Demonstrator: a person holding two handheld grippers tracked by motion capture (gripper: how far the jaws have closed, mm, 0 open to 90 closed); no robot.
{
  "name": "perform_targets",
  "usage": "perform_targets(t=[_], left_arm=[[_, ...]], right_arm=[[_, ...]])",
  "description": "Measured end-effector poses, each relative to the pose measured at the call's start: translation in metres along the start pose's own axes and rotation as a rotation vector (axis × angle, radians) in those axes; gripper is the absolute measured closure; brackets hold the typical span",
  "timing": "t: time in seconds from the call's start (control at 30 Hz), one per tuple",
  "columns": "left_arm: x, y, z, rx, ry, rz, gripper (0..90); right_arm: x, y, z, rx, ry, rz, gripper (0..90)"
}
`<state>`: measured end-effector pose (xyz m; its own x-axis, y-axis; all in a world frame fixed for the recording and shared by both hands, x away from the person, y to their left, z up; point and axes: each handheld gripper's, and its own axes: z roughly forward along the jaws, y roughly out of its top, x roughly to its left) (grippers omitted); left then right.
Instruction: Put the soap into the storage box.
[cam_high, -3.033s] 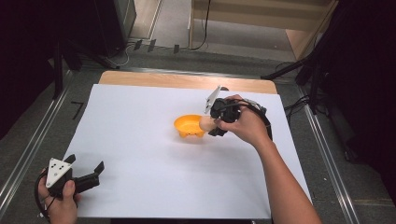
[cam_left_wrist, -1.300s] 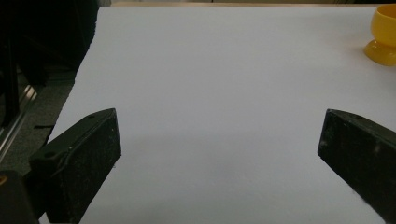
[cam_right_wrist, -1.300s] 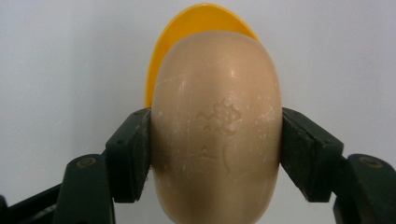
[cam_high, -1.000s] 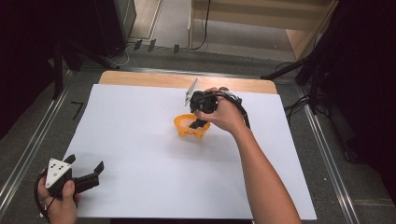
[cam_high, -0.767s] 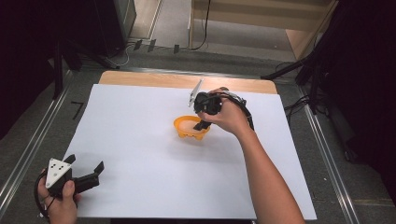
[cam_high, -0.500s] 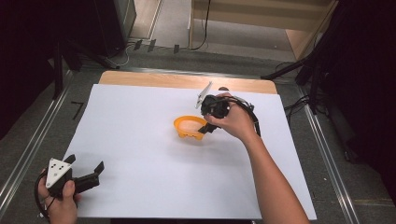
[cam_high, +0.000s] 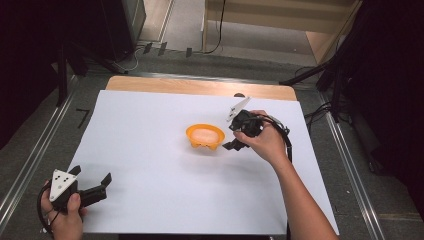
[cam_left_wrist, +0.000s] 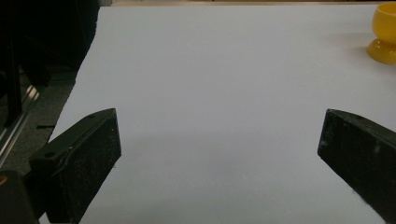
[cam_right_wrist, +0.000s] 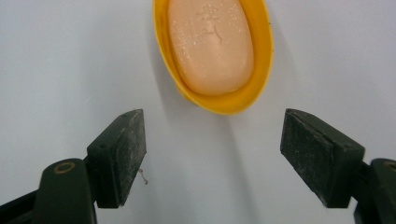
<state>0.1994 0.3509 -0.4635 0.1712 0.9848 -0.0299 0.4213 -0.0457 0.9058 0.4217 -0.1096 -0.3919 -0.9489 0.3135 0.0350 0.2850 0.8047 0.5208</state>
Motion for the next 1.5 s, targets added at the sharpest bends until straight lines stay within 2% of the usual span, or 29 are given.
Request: perform_targets(t=[0.07,0.1,0.23,0.27,0.3,0.4,0.43,0.47,0.5,0.57,0.6,0.7,0.77,0.83,1.07,1.1,1.23,1.27,1.5], left_arm=[[0.0,0.0,0.0,0.001,0.001,0.002,0.0],[0.0,0.0,0.0,0.003,0.001,0.001,0.0],[0.0,0.0,0.0,0.0,0.001,0.001,0.0],[0.0,0.0,0.0,0.002,0.001,0.001,0.0],[0.0,0.0,0.0,0.002,0.001,0.002,0.0],[0.0,0.0,0.0,-0.001,0.002,0.001,0.0],[0.0,0.0,0.0,0.0,0.002,0.001,0.0],[0.0,0.0,0.0,0.0,0.002,0.001,0.0],[0.0,0.0,0.0,0.001,0.002,0.0,0.0],[0.0,0.0,0.0,-0.001,0.003,0.002,0.0],[0.0,0.0,0.0,0.001,0.003,0.002,0.0],[0.0,0.0,0.0,0.002,0.003,0.002,0.0],[0.0,0.0,0.0,0.003,0.004,0.002,0.0],[0.0,0.0,0.0,0.005,0.005,0.003,0.0],[-0.001,0.0,0.0,0.005,0.005,0.004,0.0],[-0.001,0.0,0.0,0.005,0.005,0.004,0.0],[-0.001,0.0,0.0,0.005,0.006,0.004,0.0],[-0.001,0.0,0.0,0.003,0.007,0.005,0.0],[-0.001,0.0,0.0,0.003,0.009,0.006,0.0]], right_arm=[[0.0,-0.002,-0.001,-0.013,0.003,0.004,22.7],[0.002,-0.008,-0.004,-0.022,-0.011,0.039,22.6],[0.005,-0.017,-0.006,-0.044,-0.014,0.049,21.4],[0.008,-0.022,-0.005,-0.047,-0.036,0.053,20.1],[0.008,-0.022,-0.005,-0.047,-0.036,0.053,20.1],[0.01,-0.03,-0.008,-0.079,-0.029,0.086,19.6],[0.012,-0.035,-0.01,-0.104,-0.049,0.101,20.2],[0.012,-0.035,-0.01,-0.104,-0.049,0.101,20.2],[0.014,-0.04,-0.012,-0.127,-0.046,0.123,19.9],[0.014,-0.042,-0.013,-0.123,-0.047,0.125,19.6],[0.017,-0.047,-0.014,-0.136,-0.061,0.131,20.2],[0.019,-0.052,-0.014,-0.16,-0.046,0.146,19.6],[0.023,-0.056,-0.014,-0.156,-0.055,0.148,19.8],[0.025,-0.061,-0.014,-0.183,-0.053,0.155,19.5],[0.034,-0.078,-0.015,-0.193,-0.068,0.169,18.6],[0.036,-0.084,-0.015,-0.212,-0.077,0.176,18.8],[0.039,-0.091,-0.014,-0.211,-0.073,0.185,18.6],[0.042,-0.098,-0.014,-0.231,-0.078,0.193,19.1],[0.047,-0.113,-0.013,-0.229,-0.082,0.208,19.3]])
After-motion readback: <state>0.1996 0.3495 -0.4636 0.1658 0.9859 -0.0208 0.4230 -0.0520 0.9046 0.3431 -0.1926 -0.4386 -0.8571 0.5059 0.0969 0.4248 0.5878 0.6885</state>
